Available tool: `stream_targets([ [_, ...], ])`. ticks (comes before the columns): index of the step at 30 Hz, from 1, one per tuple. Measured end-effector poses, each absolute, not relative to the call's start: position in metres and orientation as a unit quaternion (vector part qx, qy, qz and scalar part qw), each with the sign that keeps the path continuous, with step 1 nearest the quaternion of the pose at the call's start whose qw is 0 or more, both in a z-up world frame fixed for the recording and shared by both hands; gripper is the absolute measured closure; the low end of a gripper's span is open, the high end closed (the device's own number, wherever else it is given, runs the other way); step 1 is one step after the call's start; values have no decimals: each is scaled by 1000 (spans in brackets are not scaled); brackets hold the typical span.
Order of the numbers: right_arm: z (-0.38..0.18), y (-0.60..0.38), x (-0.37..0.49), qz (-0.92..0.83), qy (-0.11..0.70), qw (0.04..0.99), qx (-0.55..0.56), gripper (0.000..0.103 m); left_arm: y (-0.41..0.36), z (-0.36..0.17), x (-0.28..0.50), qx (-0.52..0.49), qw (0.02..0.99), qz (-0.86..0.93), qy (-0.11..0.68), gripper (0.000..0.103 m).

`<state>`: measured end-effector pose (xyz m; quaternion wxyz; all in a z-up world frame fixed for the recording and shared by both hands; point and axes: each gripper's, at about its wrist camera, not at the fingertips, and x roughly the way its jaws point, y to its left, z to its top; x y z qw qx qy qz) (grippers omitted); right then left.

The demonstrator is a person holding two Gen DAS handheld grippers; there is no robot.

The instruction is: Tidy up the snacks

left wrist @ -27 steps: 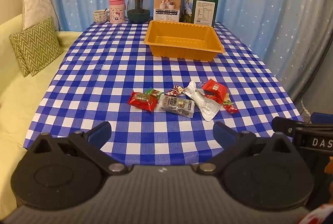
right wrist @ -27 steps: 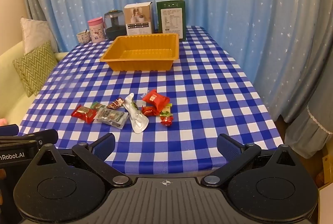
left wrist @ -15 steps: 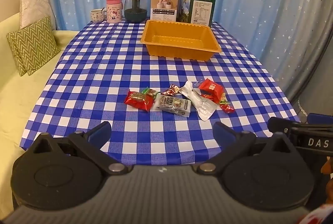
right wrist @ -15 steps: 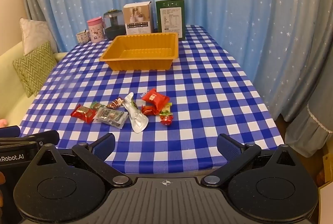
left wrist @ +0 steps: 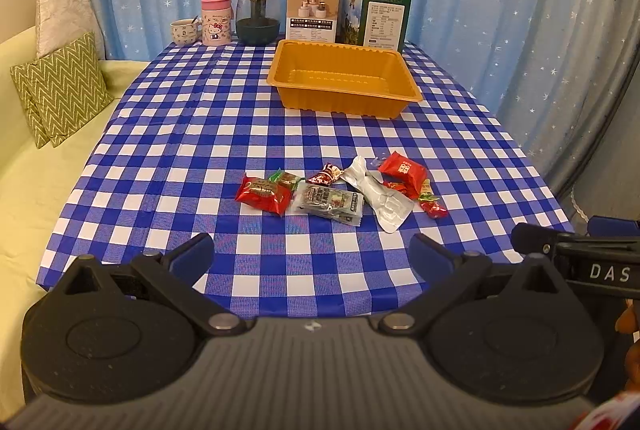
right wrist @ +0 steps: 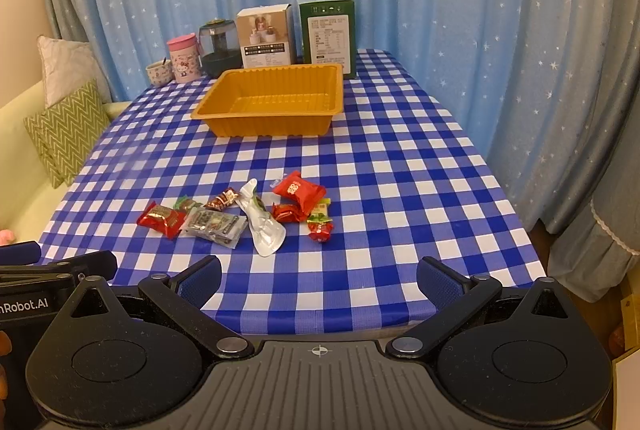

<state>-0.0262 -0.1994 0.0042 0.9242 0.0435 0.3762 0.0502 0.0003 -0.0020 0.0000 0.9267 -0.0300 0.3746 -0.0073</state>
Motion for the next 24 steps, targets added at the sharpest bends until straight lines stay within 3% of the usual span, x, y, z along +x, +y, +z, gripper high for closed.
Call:
stream_targets([
  [24, 5, -200, -26, 50, 376, 924, 43, 0, -4, 0, 2, -29, 927, -11, 374, 0],
])
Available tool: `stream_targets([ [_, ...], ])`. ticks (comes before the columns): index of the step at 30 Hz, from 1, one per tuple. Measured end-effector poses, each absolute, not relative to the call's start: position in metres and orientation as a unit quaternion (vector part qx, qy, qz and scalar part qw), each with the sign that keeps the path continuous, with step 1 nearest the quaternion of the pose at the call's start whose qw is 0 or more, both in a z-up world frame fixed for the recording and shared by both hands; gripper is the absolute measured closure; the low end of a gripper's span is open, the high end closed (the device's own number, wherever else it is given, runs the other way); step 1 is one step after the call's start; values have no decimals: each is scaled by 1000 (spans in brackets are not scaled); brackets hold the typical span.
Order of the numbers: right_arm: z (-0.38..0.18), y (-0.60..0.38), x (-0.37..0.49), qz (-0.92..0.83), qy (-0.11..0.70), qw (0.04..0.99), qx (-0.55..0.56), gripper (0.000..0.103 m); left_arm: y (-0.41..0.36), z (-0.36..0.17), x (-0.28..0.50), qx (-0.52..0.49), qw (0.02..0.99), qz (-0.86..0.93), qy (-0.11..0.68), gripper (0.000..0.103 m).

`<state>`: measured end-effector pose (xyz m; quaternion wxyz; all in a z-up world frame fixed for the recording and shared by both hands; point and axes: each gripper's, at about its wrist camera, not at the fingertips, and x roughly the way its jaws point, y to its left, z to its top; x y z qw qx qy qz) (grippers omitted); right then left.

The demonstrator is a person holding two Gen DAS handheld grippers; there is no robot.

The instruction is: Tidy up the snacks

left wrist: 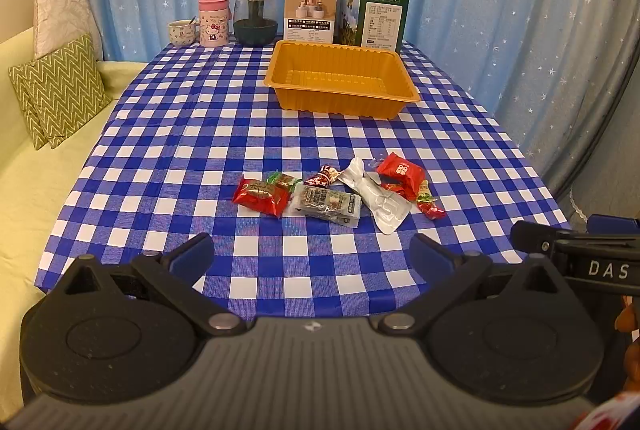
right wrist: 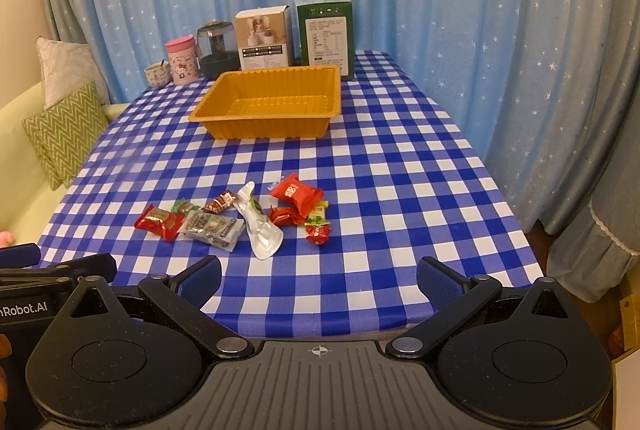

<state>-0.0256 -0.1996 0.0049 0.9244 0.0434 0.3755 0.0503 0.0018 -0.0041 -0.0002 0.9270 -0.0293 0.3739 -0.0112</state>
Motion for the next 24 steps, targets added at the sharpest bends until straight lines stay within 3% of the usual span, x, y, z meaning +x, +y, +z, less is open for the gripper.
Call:
stream_targets([
  [24, 5, -201, -26, 50, 375, 925, 45, 0, -7, -1, 2, -31, 927, -14, 374, 0],
])
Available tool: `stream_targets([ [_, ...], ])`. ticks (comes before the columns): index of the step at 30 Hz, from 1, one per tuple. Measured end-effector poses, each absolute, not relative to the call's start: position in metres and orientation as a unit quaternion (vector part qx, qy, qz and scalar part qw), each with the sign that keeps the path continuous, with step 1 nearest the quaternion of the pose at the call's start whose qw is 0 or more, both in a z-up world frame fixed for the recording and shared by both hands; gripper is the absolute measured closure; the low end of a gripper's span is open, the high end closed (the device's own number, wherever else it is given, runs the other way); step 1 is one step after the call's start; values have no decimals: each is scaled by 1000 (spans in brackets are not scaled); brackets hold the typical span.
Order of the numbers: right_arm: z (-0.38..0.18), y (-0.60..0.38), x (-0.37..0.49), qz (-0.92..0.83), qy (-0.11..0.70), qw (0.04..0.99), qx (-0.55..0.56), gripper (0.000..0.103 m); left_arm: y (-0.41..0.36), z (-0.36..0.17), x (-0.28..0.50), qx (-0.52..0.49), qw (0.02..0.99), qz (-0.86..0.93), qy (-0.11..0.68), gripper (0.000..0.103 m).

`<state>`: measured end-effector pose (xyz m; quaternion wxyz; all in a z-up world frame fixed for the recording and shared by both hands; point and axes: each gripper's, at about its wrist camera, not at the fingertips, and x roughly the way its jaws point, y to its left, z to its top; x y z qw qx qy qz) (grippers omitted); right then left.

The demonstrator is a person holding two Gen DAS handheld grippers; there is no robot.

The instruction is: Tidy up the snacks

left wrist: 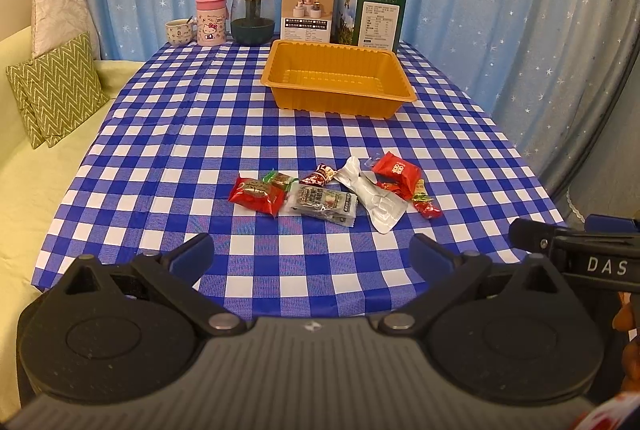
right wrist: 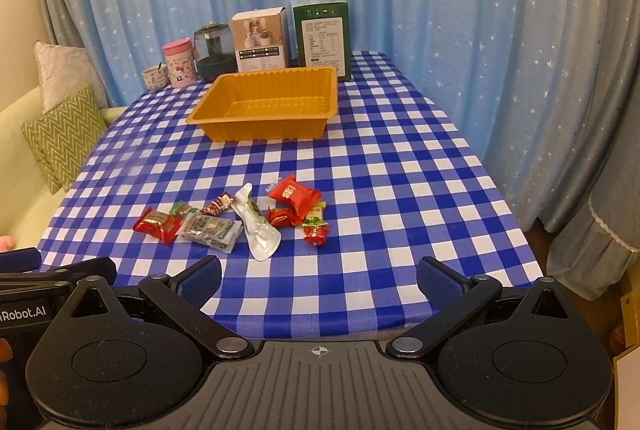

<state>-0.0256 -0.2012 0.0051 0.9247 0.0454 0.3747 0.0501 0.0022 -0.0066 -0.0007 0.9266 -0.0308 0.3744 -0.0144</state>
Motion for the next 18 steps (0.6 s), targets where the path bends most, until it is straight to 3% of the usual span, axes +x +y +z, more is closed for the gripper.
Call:
stream_targets([
  [18, 5, -202, -26, 51, 374, 925, 46, 0, -9, -2, 1, -35, 926, -19, 375, 0],
])
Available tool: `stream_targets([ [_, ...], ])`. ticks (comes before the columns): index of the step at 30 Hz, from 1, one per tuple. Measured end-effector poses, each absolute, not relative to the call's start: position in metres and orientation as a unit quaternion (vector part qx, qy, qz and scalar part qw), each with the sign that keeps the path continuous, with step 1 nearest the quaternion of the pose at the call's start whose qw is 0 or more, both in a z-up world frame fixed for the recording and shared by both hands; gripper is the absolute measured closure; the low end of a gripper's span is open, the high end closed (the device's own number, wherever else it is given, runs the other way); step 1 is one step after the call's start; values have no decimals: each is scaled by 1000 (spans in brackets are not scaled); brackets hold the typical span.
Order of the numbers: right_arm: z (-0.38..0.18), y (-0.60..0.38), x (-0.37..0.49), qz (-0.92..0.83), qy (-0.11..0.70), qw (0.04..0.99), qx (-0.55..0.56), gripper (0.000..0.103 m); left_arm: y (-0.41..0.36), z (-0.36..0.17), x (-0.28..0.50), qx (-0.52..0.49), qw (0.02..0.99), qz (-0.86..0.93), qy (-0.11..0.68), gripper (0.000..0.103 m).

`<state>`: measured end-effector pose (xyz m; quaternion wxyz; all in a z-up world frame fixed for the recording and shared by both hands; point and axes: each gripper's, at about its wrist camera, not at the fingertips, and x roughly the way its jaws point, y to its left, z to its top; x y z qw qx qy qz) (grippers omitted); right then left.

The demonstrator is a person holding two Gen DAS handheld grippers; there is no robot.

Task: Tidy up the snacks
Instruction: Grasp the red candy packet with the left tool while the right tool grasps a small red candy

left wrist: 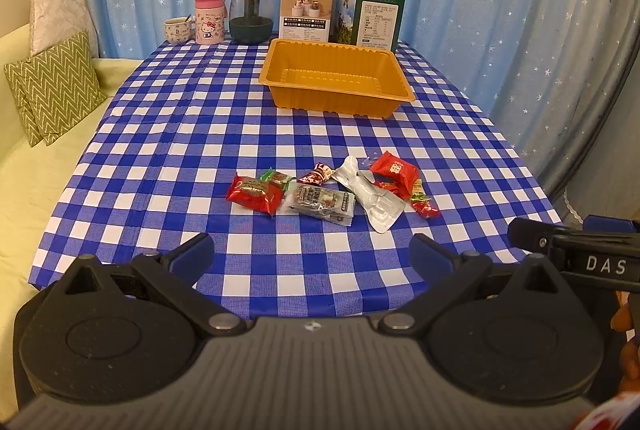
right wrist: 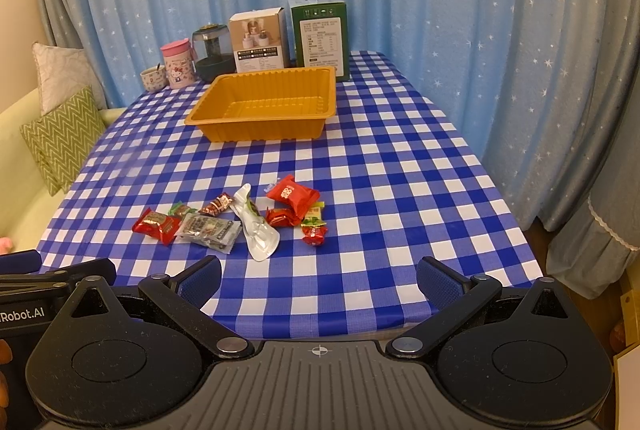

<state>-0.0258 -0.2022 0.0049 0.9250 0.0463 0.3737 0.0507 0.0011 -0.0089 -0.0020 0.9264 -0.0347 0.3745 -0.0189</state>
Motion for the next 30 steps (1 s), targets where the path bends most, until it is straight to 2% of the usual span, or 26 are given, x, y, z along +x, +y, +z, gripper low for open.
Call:
stream_targets([
  [9, 1, -212, -21, 39, 357, 931, 59, 0, 1, -11, 8, -48, 924, -30, 379, 0],
  [20, -33, -217, 11, 36, 351, 933, 70, 1, 35, -46, 53, -48, 917, -9, 396, 1],
  [27, -60, -216, 44, 45, 358, 929, 79, 1, 48, -76, 97, -22, 911, -16, 411, 12],
  [28, -64, -214, 49, 47, 360, 929, 76, 4, 50, -79, 103, -20, 910, -16, 413, 12],
  [29, -68, -213, 55, 49, 361, 928, 75, 14, 50, -83, 109, -17, 910, -16, 415, 12],
  [30, -72, -212, 61, 53, 364, 927, 76, 17, 52, -86, 114, -13, 909, -15, 416, 13],
])
